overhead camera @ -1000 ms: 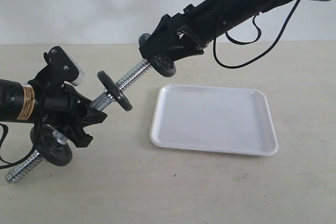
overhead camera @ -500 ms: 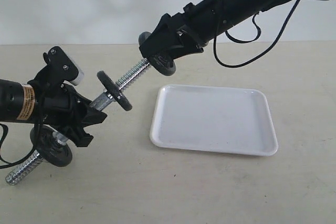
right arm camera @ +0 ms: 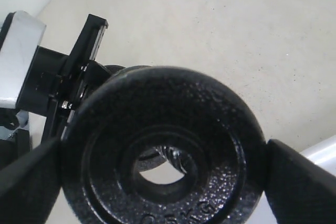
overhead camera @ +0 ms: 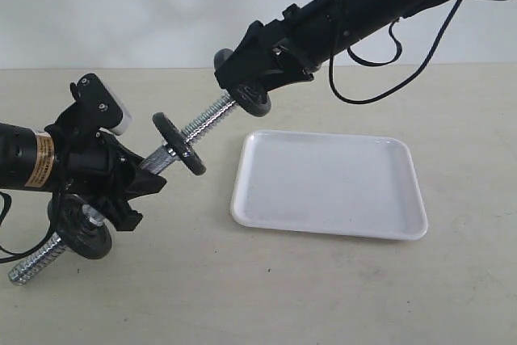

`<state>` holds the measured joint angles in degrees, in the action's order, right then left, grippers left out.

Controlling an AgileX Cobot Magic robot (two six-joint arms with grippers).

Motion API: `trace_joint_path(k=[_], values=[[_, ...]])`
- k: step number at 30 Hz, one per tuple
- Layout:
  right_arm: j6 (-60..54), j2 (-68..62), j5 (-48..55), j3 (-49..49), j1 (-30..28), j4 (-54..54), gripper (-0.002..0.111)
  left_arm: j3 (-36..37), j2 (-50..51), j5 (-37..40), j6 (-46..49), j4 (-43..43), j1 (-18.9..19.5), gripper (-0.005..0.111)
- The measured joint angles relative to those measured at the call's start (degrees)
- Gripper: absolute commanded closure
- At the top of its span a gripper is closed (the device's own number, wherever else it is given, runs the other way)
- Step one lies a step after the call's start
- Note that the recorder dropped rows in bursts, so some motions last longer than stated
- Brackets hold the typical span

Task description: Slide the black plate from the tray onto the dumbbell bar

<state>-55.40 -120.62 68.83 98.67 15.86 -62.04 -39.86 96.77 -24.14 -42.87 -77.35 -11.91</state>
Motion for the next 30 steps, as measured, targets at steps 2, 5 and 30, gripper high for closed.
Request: trace_joint_path(k=[2,5,30], values=[[0.0,0.0,0.2,0.0,-0.5,0.0,0.108,0.0,0.0,-0.2,0.0,-0.1,0.0,0.102],[0.0,0.0,0.4,0.0,-1.9,0.0,0.108,0.0,0.0,-0.2,0.1,-0.1,0.0,0.102],[2.2,0.0,0.4,0.0,-3.2,-0.3,0.108,0.0,0.0,-0.2,6.5,0.7,0.0,0.102]])
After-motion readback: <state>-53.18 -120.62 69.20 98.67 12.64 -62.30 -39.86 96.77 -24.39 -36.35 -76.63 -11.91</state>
